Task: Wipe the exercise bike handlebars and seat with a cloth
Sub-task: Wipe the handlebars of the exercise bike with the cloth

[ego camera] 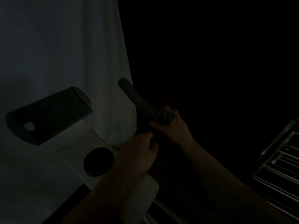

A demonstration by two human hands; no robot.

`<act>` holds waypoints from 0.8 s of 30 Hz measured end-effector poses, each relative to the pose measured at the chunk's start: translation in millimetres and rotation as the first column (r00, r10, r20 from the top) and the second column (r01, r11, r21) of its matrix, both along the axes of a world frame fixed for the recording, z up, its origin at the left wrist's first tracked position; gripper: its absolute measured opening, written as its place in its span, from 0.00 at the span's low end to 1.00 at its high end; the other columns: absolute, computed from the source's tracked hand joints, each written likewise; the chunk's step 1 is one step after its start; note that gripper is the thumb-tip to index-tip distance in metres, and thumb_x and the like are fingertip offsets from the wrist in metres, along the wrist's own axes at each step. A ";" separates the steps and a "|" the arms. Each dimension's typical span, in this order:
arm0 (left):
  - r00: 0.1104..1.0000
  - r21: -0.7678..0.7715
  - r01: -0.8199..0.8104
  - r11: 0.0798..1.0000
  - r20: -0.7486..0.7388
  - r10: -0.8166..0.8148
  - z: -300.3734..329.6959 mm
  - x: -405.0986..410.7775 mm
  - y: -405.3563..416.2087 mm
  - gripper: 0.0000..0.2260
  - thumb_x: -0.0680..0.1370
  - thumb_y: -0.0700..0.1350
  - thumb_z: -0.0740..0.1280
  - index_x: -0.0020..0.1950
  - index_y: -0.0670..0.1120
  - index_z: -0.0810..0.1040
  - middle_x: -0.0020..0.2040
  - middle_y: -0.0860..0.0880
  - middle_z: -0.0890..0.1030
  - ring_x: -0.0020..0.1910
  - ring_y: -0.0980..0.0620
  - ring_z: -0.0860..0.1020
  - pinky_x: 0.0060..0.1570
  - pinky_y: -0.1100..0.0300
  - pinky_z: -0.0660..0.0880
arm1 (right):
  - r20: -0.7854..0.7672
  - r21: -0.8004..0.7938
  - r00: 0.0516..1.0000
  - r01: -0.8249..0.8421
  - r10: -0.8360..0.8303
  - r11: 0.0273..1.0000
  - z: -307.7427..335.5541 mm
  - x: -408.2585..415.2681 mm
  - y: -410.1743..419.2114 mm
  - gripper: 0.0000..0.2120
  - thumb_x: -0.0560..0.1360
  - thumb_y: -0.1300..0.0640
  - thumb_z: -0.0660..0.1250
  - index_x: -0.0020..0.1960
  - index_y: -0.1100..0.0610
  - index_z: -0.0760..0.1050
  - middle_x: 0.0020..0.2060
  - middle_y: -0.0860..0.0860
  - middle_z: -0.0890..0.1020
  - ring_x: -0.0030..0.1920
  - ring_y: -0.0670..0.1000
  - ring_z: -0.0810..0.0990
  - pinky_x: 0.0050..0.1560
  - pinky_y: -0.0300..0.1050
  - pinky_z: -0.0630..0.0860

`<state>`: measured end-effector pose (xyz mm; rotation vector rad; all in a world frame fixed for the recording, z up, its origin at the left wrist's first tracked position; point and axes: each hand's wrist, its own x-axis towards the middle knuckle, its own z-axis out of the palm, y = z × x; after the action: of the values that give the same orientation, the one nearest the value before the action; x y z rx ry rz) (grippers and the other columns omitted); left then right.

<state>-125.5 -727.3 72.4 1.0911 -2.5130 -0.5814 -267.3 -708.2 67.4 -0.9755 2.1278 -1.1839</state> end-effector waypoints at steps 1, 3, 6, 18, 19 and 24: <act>1.000 -0.009 0.004 1.000 -0.002 -0.004 0.1 -0.3 0.0 0.08 0.79 0.49 0.59 0.50 0.48 0.75 0.47 0.50 0.79 0.46 0.51 0.77 0.43 0.57 0.70 | 0.027 0.013 1.000 -0.008 0.007 1.000 3.0 -3.4 -10.5 0.39 0.69 0.37 0.69 0.73 0.53 0.60 0.66 0.53 0.72 0.64 0.55 0.73 0.53 0.40 0.68; 1.000 0.002 0.015 1.000 -0.022 -0.015 -1.1 -0.4 -0.5 0.07 0.79 0.48 0.59 0.47 0.48 0.74 0.44 0.50 0.78 0.44 0.51 0.77 0.38 0.59 0.66 | 0.028 0.030 0.999 -0.046 0.045 0.999 9.2 -5.9 -27.1 0.35 0.72 0.32 0.62 0.71 0.52 0.65 0.65 0.53 0.74 0.62 0.54 0.74 0.56 0.42 0.69; 1.000 0.008 0.008 1.000 -0.029 -0.008 -2.7 0.8 0.5 0.08 0.79 0.48 0.59 0.48 0.46 0.75 0.44 0.50 0.79 0.44 0.51 0.77 0.39 0.58 0.68 | -0.142 0.042 0.989 -0.044 0.049 0.998 4.8 -2.8 -21.1 0.27 0.75 0.44 0.66 0.71 0.52 0.66 0.63 0.54 0.76 0.61 0.55 0.75 0.54 0.42 0.70; 1.000 0.010 0.005 1.000 -0.003 -0.005 -3.0 2.3 -0.3 0.08 0.79 0.48 0.59 0.51 0.47 0.76 0.49 0.48 0.80 0.48 0.50 0.78 0.44 0.56 0.70 | -0.087 -0.089 0.996 0.000 -0.007 0.996 -9.3 2.1 -5.0 0.27 0.75 0.58 0.68 0.72 0.52 0.64 0.64 0.53 0.75 0.63 0.54 0.74 0.52 0.37 0.68; 1.000 -0.007 0.006 1.000 0.001 -0.006 -2.7 2.0 0.3 0.07 0.78 0.49 0.59 0.48 0.47 0.74 0.48 0.48 0.80 0.48 0.50 0.78 0.44 0.55 0.71 | -0.022 -0.165 0.996 0.078 -0.082 0.983 -14.7 11.1 6.8 0.27 0.76 0.58 0.67 0.72 0.53 0.64 0.63 0.53 0.76 0.62 0.53 0.75 0.50 0.36 0.68; 1.000 -0.001 0.005 1.000 0.011 -0.005 -1.9 -2.4 -1.7 0.08 0.79 0.48 0.59 0.46 0.45 0.74 0.44 0.47 0.79 0.43 0.51 0.77 0.40 0.56 0.68 | 0.218 -0.085 0.959 0.204 -0.181 0.975 -9.0 -5.8 -18.1 0.22 0.75 0.48 0.67 0.65 0.59 0.73 0.58 0.54 0.79 0.57 0.54 0.78 0.47 0.38 0.69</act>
<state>-128.0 -729.0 70.5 1.0905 -2.5255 -0.5765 -273.1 -726.3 58.4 -0.6638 2.0434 -1.4404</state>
